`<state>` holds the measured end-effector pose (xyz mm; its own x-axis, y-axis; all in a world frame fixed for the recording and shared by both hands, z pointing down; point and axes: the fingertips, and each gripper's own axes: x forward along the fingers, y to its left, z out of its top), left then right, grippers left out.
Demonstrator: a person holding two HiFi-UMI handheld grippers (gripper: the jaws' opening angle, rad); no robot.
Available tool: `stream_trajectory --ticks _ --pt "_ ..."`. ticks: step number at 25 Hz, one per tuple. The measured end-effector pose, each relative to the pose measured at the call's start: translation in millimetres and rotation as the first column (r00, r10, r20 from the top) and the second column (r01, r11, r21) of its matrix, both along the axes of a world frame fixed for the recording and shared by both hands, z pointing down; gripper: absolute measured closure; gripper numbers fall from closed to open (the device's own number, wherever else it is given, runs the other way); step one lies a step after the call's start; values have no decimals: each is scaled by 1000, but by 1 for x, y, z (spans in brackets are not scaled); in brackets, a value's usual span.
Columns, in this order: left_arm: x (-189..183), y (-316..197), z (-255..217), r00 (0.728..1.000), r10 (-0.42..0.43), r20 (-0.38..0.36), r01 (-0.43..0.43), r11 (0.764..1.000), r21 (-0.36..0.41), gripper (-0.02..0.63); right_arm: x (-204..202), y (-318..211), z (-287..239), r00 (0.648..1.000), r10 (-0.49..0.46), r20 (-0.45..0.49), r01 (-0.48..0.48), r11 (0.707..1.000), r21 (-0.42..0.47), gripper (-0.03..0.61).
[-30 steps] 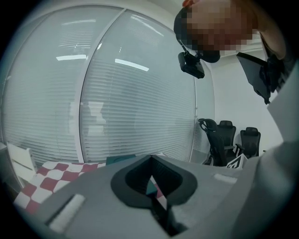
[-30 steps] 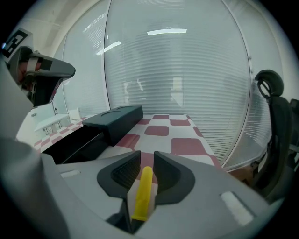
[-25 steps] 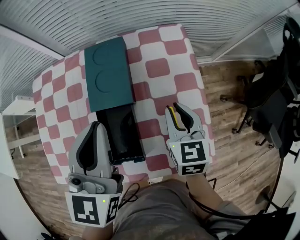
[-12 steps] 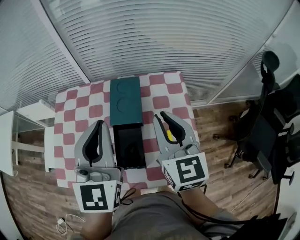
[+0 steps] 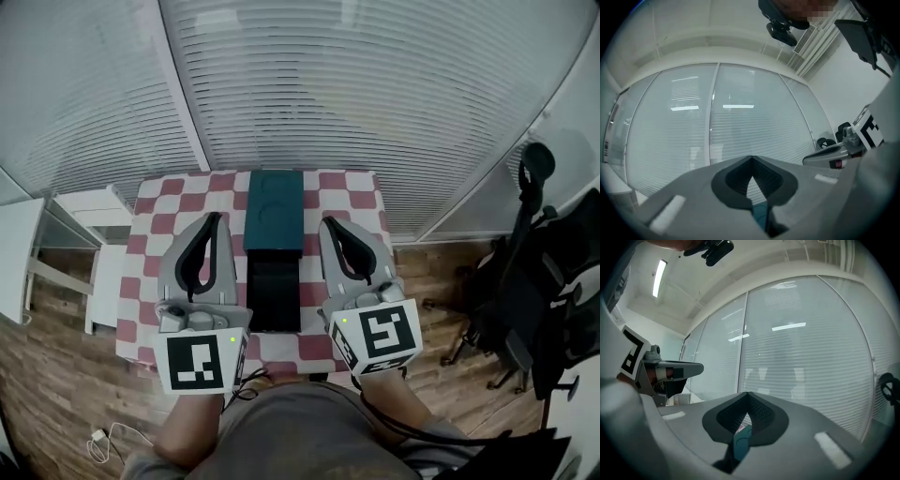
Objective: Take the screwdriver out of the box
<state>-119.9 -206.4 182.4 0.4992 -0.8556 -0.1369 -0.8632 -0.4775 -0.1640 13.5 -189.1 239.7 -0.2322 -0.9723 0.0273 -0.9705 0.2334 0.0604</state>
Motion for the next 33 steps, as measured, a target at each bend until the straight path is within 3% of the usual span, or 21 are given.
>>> stream_trajectory --ticks 14,33 --pt "-15 4 -3 1000 -8 -29 8 1000 2 613 -29 0 -7 997 -67 -40 68 997 25 555" --pt "-16 5 -5 1000 -12 -27 12 1000 13 612 -34 1 -7 996 -84 -40 85 996 38 555"
